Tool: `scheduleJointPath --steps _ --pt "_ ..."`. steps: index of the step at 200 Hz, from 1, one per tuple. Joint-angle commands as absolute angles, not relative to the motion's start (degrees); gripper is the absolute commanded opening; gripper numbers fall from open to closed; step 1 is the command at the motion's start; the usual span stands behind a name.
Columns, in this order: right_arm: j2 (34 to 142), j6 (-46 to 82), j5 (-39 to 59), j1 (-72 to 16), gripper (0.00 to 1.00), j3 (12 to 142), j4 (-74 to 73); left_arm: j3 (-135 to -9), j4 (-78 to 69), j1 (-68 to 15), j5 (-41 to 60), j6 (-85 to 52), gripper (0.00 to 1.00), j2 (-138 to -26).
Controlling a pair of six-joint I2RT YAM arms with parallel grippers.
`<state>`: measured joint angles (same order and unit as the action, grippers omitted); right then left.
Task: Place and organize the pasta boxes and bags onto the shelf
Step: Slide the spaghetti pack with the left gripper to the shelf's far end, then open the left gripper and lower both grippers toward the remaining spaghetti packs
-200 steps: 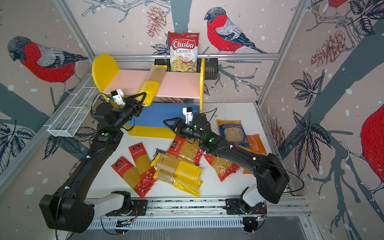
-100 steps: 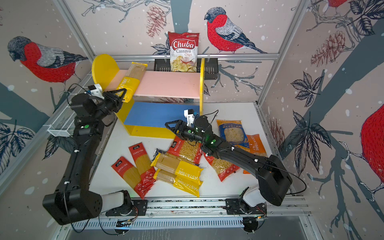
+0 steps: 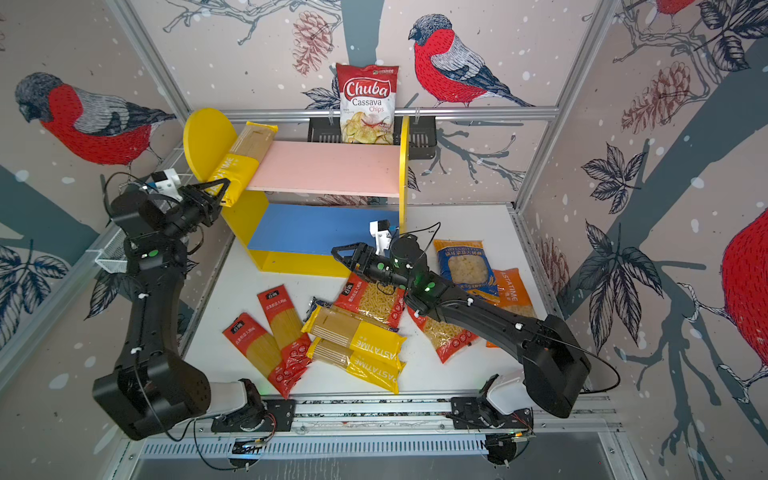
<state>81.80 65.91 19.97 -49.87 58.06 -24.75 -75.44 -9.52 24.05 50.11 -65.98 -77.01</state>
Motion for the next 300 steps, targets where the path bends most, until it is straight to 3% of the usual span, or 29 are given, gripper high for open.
scheduleJointPath --steps 1,44,85,131,165,186,227,300 --pt "81.94 64.58 19.20 -49.94 0.68 58.42 -24.71 -74.95 -15.25 25.26 50.13 -68.05 0.06 -78.83" --pt "82.15 64.07 18.81 -50.28 0.68 58.98 -24.29 -77.36 -14.80 25.28 50.77 -67.86 0.14 -81.33" --pt "82.59 63.90 18.75 -50.56 0.68 59.37 -23.91 -79.24 -13.74 25.28 50.51 -67.81 0.35 -82.19" --pt "82.79 63.57 18.53 -50.78 0.68 59.50 -23.65 -75.59 -10.10 25.48 47.97 -64.96 0.73 -76.78" --pt "82.02 60.56 18.19 -50.63 0.68 58.75 -19.63 -73.59 -1.16 25.75 42.63 -57.05 0.89 -70.46" --pt "80.73 58.93 17.35 -50.66 0.68 57.21 -16.74 -73.94 5.35 25.94 37.66 -51.61 0.92 -67.11" --pt "78.41 58.12 15.08 -50.64 0.68 54.64 -14.09 -69.02 2.15 23.26 40.43 -55.47 0.82 -62.95" --pt "75.78 53.16 10.16 -49.96 0.68 51.47 -6.68 -60.04 14.65 9.05 31.58 -42.42 0.81 -49.74"
